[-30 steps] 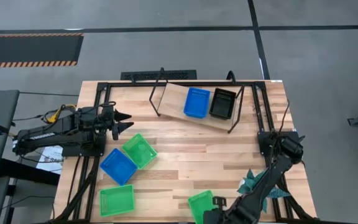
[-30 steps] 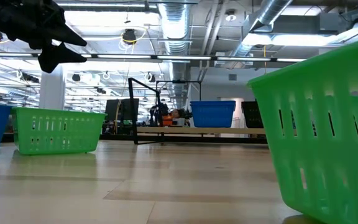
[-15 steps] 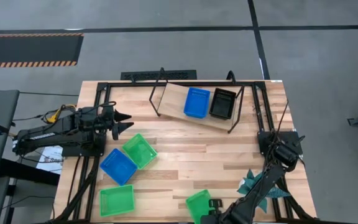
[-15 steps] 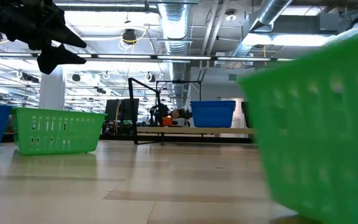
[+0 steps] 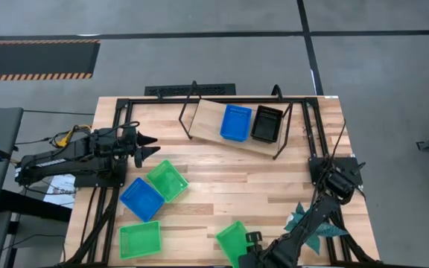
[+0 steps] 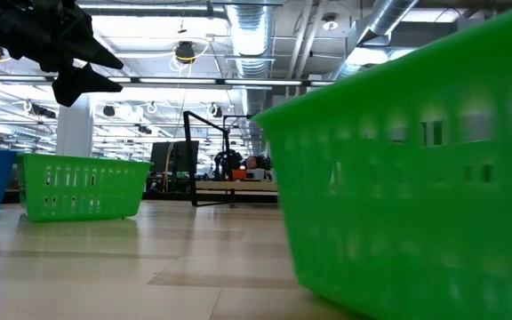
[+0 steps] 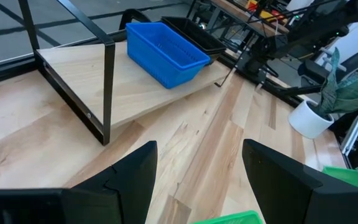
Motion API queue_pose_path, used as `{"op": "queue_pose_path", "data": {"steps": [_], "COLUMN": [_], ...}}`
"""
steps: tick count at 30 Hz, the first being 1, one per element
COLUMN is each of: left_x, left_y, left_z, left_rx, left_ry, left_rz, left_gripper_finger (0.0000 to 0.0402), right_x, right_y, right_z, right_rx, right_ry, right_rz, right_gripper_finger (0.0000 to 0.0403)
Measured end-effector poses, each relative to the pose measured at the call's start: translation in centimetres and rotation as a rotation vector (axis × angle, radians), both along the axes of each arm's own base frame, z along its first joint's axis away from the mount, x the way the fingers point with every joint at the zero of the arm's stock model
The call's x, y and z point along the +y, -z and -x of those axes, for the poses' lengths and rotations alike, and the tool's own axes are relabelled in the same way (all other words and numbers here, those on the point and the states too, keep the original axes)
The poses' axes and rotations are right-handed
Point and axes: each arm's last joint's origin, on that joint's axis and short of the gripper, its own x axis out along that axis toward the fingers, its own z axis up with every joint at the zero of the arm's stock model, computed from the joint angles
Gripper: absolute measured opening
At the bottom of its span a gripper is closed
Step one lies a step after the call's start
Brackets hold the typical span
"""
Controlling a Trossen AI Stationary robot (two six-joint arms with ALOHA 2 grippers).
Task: Stack baskets on shelf by color
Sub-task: Put the bottom right green bin on the shelf
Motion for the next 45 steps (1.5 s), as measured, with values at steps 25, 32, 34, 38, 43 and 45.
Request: {"op": "queue_pose_path", "data": {"steps": [25,32,34,38,43,45], "left_x": [0.0,0.0,0.0,0.0,0.0,0.0], "left_y": [0.0,0.0,0.0,0.0,0.0,0.0], "left_z": [0.0,0.0,0.0,0.0,0.0,0.0], "left_rx": [0.002,0.002,0.002,0.002,0.008,0.008], "left_ry": [0.003,0.004,0.004,0.004,0.013,0.013], "left_rz": [-0.007,-0.007,-0.007,-0.009,-0.034,-0.034], "left_gripper_finger": [0.0227,0.0227,0.0227,0.0227,0.0227,0.0227], "right_x": [-8.3,-12.0,-13.3,-16.4,-21.0,-23.1], "right_y": [0.2,-1.3,-3.3,-7.4,-12.6,-13.8], "right_z": [-6.2,-8.2,-8.7,-8.8,-8.2,-8.3], "right_rx": [-0.006,-0.051,-0.107,-0.213,-0.347,-0.382], "right_ry": [-0.122,-0.165,-0.170,-0.122,0.020,0.082], "right_rz": [0.222,0.283,0.283,0.339,0.438,0.463], "right_gripper_finger": [0.0011,0.0006,0.0007,0.0004,0.0004,0.0003]}}
